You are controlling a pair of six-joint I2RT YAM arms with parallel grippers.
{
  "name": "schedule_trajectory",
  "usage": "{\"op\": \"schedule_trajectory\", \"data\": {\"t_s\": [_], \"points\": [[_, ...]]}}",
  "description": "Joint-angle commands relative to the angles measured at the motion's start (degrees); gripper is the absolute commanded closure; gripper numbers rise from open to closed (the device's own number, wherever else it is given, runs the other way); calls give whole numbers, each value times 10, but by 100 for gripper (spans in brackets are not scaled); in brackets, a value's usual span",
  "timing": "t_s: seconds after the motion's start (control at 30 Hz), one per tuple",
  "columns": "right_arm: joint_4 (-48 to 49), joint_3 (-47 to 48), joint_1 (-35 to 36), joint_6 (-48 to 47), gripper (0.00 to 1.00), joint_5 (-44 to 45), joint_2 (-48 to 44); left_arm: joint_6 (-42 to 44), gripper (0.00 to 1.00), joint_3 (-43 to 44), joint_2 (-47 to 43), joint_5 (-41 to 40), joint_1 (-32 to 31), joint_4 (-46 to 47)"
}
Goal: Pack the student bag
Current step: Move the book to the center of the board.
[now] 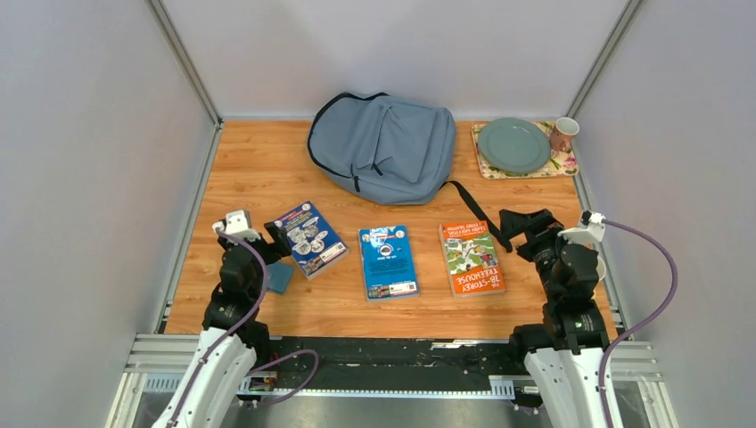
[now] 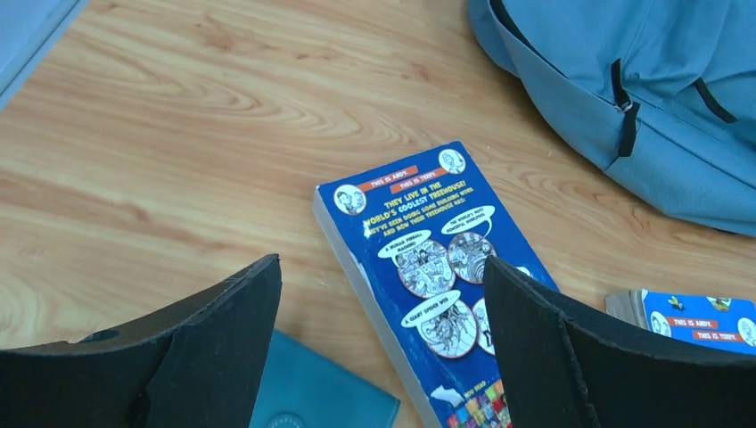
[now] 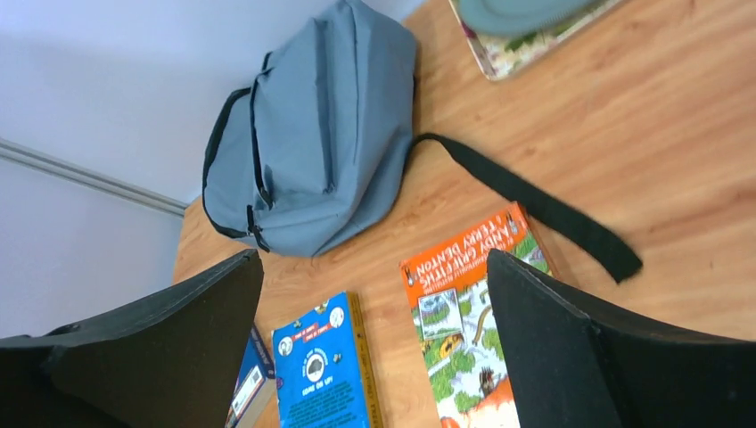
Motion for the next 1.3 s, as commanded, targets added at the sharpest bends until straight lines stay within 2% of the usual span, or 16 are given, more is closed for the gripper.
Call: {"op": "schedule_trajectory", "data": {"t_s": [0.0,0.03,0.1,0.17,0.2,0.23,0.33,0.43,0.57,0.63,0.67,0.77,0.87,0.97,1.13,1.27], "points": [[-20,-24,1,42,0,-74,-46,-50,10,80,-7,-34,-1,-131],[21,-35,1,38,0,-107,-49,-43,10,93,0,-35,-1,-147],[36,-37,0,49,0,-153,-42,-10,10,125,8,3,-1,-187],[12,0,1,16,0,-180,-16,-8,9,159,27,65,-1,-243],[-41,22,0,-5,0,-185,25,45,10,171,42,159,-1,-256],[-69,75,1,-28,0,-191,45,58,9,191,50,185,-1,-269],[-157,125,1,-72,0,-181,110,55,10,191,62,199,-1,-272],[-134,120,15,-62,0,-206,116,65,10,170,72,164,-1,-270],[-119,114,94,-37,1,-138,116,47,9,155,111,166,-1,-286],[-122,121,180,-26,1,-83,126,44,9,170,147,151,-1,-308],[-122,122,240,-22,1,-30,146,45,9,173,157,150,-1,-316],[-117,140,344,-13,0,73,219,54,9,182,183,150,0,-321],[-151,191,416,2,0,162,312,60,9,182,192,150,0,-316],[-134,209,447,0,0,181,372,66,9,181,192,150,0,-312],[-120,225,442,-6,0,221,487,58,9,181,192,160,-1,-309],[-116,214,419,-5,0,182,530,60,9,175,191,179,0,-321]]}}
